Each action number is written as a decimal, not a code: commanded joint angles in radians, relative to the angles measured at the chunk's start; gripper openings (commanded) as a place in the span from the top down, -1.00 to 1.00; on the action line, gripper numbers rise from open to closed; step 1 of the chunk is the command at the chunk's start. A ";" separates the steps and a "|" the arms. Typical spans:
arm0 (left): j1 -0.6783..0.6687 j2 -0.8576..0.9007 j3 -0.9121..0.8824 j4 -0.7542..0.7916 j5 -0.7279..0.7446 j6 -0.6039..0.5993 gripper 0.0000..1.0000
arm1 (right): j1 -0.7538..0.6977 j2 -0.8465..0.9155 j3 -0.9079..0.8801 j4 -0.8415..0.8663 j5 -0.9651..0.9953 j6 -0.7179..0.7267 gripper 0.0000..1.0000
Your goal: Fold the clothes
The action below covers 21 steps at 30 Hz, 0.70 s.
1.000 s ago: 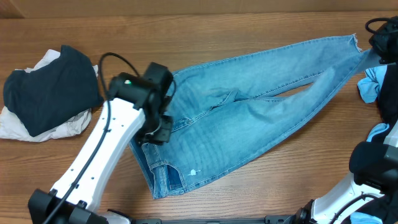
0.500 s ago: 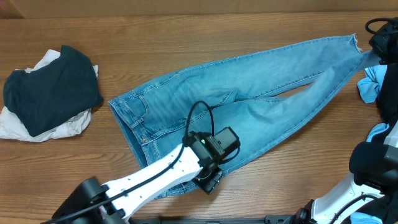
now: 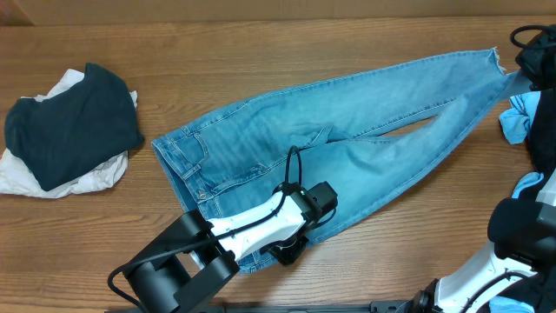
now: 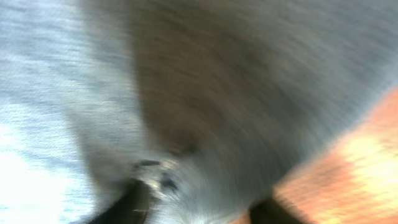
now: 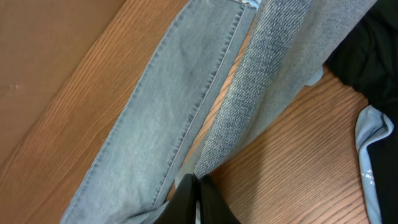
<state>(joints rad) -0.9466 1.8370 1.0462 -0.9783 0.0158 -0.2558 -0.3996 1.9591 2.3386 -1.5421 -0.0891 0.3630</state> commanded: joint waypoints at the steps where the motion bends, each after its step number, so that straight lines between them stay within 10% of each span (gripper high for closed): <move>1: 0.000 0.051 -0.008 -0.019 0.044 -0.058 0.92 | -0.005 -0.016 0.011 0.004 0.008 0.004 0.92; 13: 0.054 -0.328 0.219 -0.521 0.161 -0.108 0.92 | -0.013 -0.038 0.013 -0.081 0.027 -0.007 0.92; 21: 0.360 -0.503 0.219 -0.575 0.073 -0.050 0.87 | 0.021 -0.032 0.013 -0.004 -0.026 0.009 0.92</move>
<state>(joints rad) -0.7296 1.3571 1.2514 -1.5665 0.1310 -0.3408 -0.4000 1.9587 2.3386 -1.5932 -0.0978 0.3630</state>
